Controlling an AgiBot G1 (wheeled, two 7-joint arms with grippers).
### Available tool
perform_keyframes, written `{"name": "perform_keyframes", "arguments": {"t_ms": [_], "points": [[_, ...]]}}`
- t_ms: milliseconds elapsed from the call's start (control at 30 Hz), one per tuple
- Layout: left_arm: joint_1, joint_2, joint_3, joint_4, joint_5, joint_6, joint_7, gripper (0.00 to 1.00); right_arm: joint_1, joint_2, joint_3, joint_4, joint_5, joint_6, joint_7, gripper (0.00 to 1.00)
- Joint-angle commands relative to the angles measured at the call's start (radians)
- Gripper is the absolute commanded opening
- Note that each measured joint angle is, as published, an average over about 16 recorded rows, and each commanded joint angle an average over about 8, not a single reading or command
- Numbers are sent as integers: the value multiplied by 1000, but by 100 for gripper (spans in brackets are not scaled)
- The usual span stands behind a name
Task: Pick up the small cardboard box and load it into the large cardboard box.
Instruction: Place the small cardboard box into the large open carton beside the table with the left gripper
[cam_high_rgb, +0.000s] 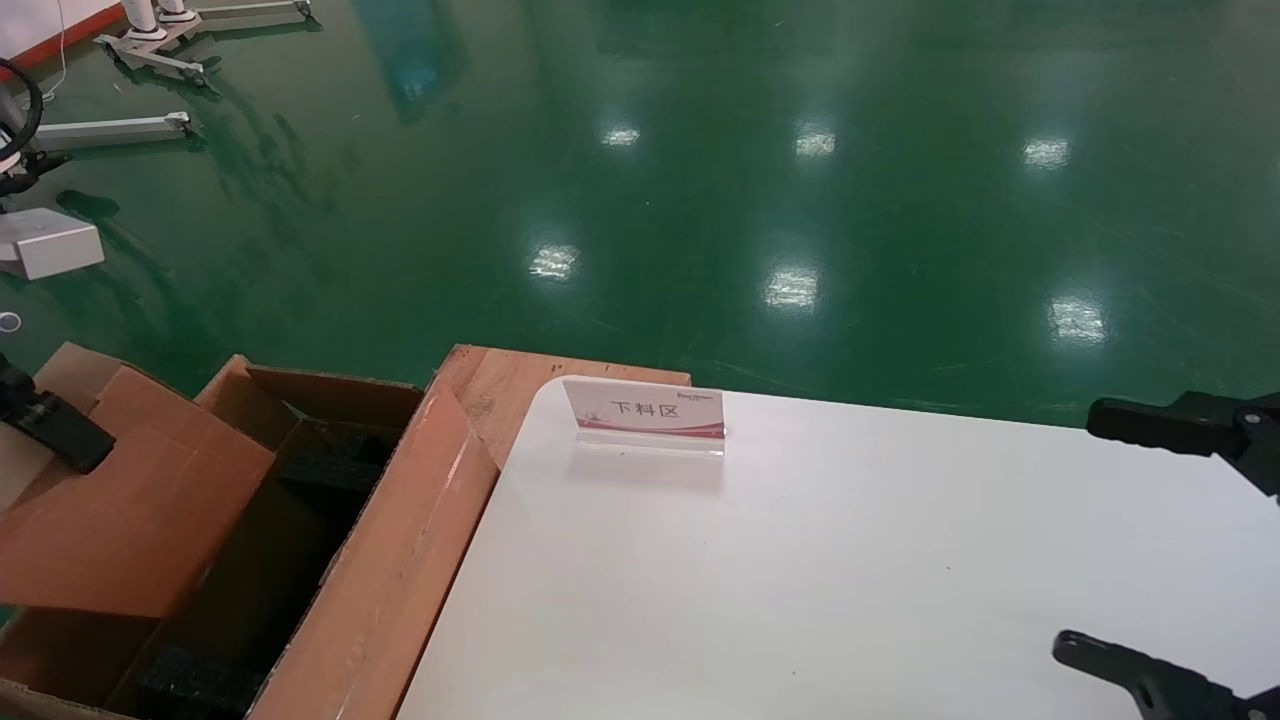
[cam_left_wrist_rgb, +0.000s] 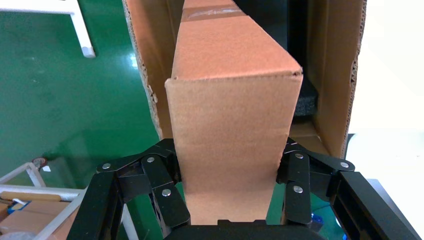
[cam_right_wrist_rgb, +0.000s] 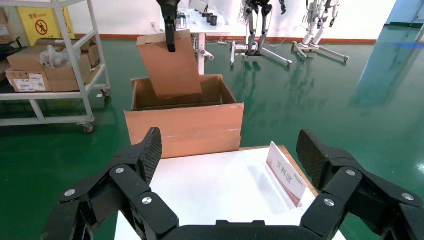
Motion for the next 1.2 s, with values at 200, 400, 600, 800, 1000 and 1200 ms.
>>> {"name": "perform_keyframes", "arguments": {"t_ms": [200,400,600,800,1000,1200], "points": [[62,-5,23,44,-33,-12,24,0,0,0,0,0,0,0,0,100],[132,-7,27,87,-55,-26,40,0,0,0,-1,0,1,0,0,100],[204,1,23,132,-71,-49,60,0,0,0,-1,0,1,0,-1,100],[269,14,17,175,-85,-68,81,0,0,1,-1,0,1,1,-1,100],[312,30,8,219,-96,-83,98,0,0,1,-2,0,1,1,-1,100],[340,51,0,256,-104,-95,120,0,0,1,-2,0,2,1,-1,100]]}}
